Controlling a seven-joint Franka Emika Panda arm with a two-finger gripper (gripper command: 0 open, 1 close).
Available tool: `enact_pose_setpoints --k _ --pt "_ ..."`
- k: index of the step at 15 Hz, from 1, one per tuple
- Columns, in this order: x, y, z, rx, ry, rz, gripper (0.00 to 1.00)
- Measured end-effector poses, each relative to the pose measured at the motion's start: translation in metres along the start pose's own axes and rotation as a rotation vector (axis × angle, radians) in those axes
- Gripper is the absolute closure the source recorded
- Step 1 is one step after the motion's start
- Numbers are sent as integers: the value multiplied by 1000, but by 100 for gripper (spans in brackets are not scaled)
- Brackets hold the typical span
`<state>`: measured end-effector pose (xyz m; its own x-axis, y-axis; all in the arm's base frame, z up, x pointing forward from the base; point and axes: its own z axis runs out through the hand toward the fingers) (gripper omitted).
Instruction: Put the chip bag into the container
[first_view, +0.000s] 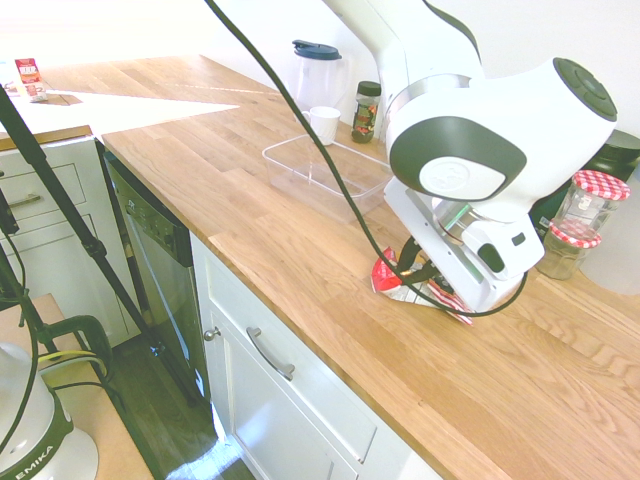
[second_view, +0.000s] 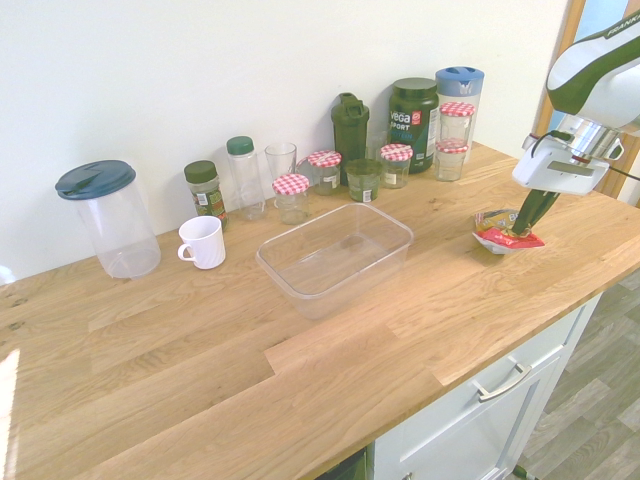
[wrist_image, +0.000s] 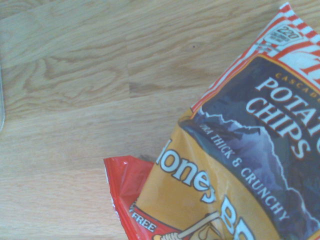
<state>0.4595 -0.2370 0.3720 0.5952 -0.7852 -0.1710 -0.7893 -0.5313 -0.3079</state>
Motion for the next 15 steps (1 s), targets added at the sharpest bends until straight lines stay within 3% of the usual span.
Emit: enact_pose_setpoints --k 5,11,15 --pt "-21 -31 -33 -6 63 -63 100" --pt "-148 -173 -108 -35 205 -221 100" --pt "-207 -263 -102 -101 236 -304 100"
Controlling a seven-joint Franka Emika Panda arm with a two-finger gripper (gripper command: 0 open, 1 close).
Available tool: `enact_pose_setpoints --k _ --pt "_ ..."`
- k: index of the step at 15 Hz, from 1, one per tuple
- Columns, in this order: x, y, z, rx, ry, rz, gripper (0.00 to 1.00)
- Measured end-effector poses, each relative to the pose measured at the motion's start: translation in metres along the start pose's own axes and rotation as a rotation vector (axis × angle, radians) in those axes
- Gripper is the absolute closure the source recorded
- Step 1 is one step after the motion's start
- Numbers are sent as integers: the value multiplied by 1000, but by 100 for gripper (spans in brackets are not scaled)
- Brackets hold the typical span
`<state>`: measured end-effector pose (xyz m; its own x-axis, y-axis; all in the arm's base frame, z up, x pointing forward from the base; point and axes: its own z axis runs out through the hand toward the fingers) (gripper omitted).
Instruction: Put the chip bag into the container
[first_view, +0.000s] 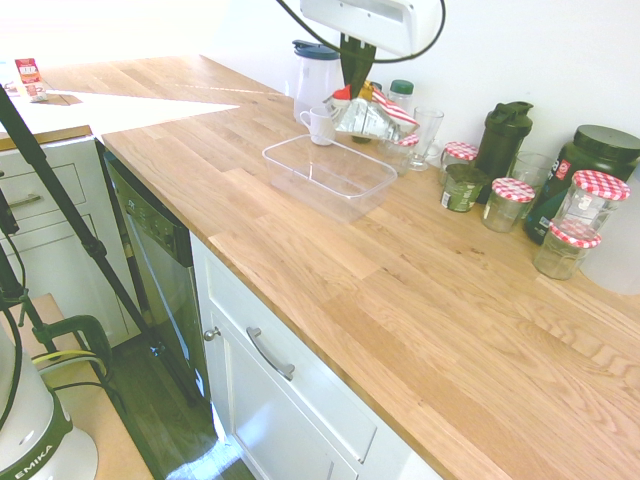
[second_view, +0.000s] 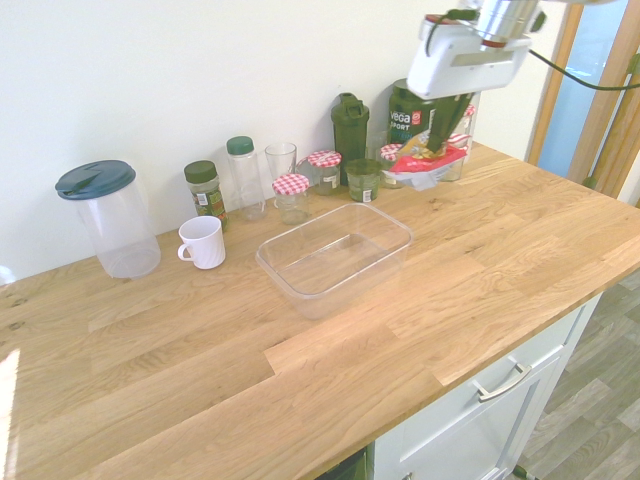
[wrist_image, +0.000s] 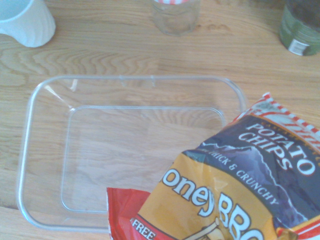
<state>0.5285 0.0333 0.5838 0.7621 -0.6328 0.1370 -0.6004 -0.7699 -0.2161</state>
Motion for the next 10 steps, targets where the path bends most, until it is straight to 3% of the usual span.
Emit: enact_pose_setpoints --k 4,10 --pt "23 -51 64 -84 -42 -40 100" --pt "15 -75 140 -167 -97 -96 100"
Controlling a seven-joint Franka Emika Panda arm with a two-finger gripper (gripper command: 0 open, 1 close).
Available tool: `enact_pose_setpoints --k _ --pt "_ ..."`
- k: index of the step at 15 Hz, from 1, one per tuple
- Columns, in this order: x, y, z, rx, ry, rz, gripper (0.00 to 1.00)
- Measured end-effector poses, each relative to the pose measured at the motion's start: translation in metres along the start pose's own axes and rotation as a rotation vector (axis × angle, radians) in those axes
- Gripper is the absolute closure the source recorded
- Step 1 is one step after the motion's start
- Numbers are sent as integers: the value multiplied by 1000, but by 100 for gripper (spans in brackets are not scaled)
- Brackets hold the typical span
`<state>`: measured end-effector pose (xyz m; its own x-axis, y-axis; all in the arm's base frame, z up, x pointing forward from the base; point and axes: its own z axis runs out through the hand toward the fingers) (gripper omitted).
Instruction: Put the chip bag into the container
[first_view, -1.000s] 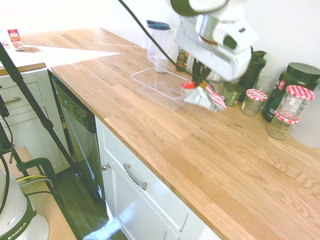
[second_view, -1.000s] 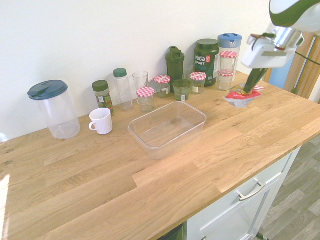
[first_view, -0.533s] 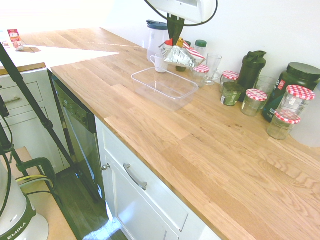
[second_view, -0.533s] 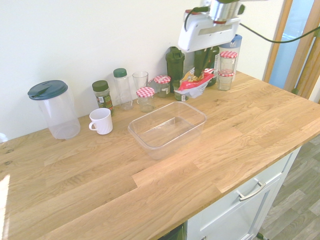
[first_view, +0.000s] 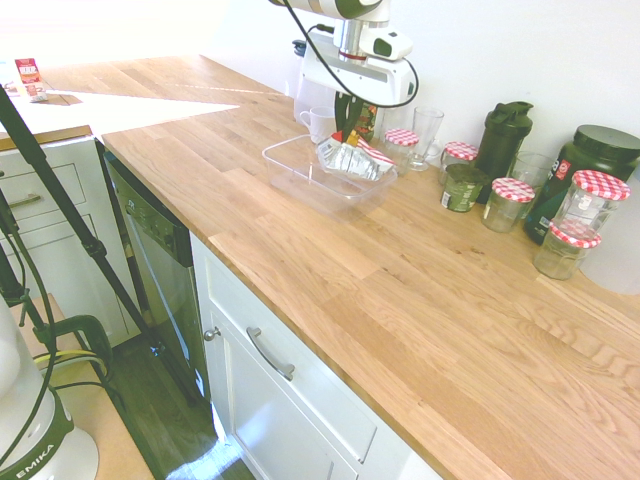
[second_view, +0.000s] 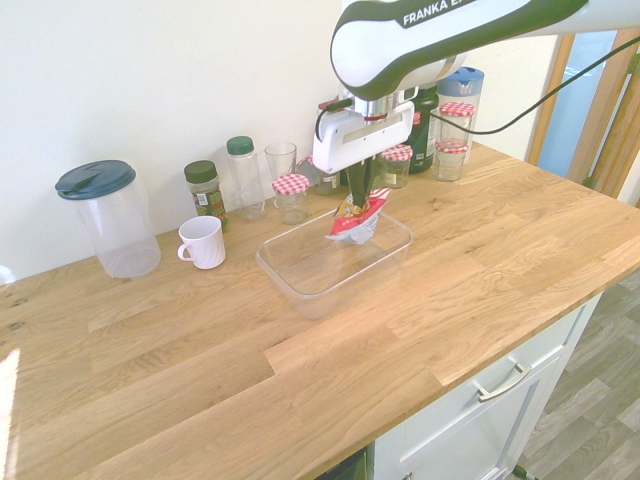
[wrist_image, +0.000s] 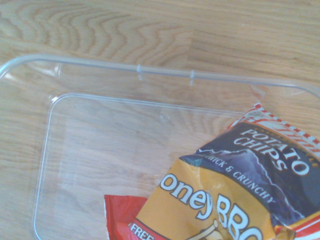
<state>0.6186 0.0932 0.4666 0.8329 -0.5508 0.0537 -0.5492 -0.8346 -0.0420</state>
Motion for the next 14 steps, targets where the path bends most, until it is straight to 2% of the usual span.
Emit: enact_pose_setpoints --k 1,7,11,14 --pt "-7 -4 8 -18 2 -3 0" --pt "-30 -16 59 -97 -11 -51 0" --pt "-36 -13 51 -91 5 -47 0" --pt "-60 -4 22 -64 43 -38 0"
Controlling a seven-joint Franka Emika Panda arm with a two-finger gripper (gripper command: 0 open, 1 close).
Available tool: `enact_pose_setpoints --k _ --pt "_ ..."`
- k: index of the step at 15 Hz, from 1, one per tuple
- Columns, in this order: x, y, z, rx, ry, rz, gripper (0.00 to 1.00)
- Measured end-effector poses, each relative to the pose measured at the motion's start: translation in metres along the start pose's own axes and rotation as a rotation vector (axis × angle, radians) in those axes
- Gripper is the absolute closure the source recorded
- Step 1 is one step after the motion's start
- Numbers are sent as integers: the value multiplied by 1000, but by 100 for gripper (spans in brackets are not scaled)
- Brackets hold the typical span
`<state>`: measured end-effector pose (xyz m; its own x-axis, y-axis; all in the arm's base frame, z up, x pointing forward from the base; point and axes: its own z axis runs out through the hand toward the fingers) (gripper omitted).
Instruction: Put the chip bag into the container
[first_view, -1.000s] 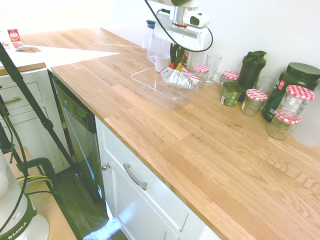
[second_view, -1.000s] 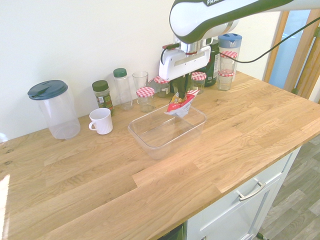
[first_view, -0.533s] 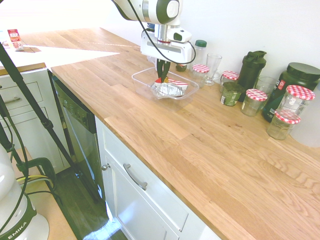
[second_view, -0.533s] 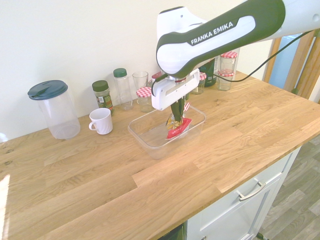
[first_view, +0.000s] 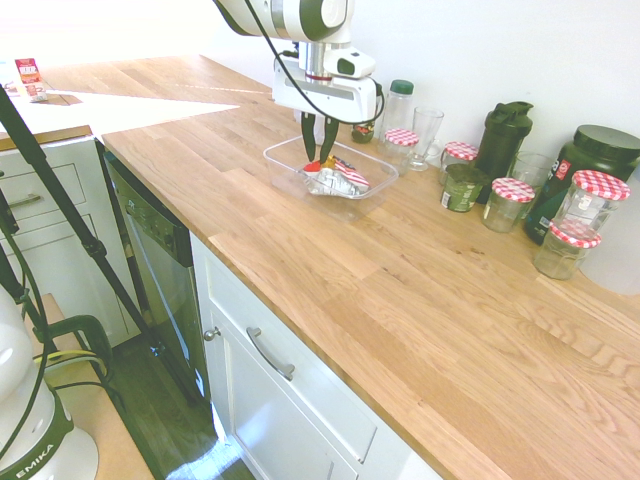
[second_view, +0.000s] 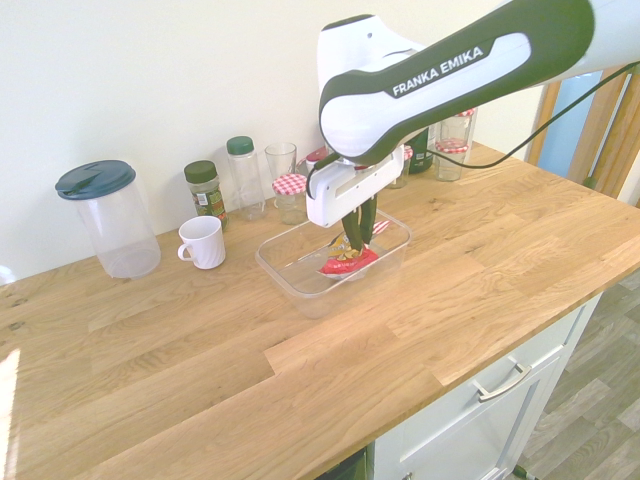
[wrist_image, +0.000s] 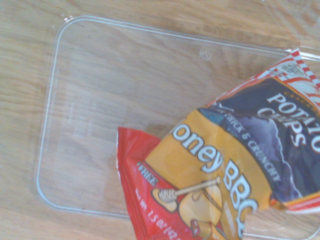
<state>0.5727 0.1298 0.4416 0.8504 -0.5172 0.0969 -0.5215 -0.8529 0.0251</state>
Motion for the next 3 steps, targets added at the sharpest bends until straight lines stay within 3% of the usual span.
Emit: enact_pose_setpoints --k 3 --pt "-42 25 -31 24 45 5 0"
